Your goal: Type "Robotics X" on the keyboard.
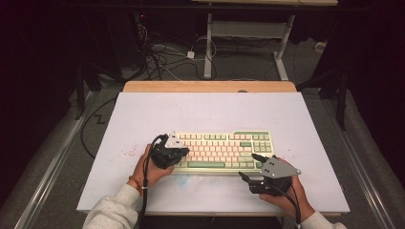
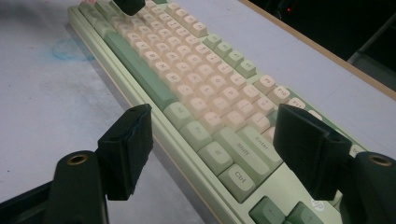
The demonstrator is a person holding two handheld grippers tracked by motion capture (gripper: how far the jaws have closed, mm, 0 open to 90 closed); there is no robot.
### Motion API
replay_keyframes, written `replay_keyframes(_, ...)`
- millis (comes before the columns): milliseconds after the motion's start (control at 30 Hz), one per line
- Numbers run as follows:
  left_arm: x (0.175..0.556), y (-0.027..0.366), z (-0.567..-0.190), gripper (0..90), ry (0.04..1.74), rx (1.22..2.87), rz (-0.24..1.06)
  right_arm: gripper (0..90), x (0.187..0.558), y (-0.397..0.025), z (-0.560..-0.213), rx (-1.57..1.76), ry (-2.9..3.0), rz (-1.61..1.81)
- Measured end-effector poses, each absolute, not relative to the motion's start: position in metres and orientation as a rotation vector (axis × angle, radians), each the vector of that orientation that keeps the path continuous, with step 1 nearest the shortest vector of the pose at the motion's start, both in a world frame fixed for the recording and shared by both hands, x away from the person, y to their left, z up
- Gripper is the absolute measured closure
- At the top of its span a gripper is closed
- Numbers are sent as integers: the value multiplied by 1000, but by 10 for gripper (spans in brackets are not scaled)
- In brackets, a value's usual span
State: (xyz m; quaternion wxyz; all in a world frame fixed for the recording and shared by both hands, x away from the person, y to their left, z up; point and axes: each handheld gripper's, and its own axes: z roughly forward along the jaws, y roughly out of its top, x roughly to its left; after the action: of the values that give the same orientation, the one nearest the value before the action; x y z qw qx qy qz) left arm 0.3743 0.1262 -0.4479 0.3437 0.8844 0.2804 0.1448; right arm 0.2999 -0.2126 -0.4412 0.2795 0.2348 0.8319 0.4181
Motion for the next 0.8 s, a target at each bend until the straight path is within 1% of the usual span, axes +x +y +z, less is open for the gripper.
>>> replay_keyframes(800, 381, 122, -452, 868, 737, 2332, 395, 286, 299, -214, -443, 621, 2241, 1110)
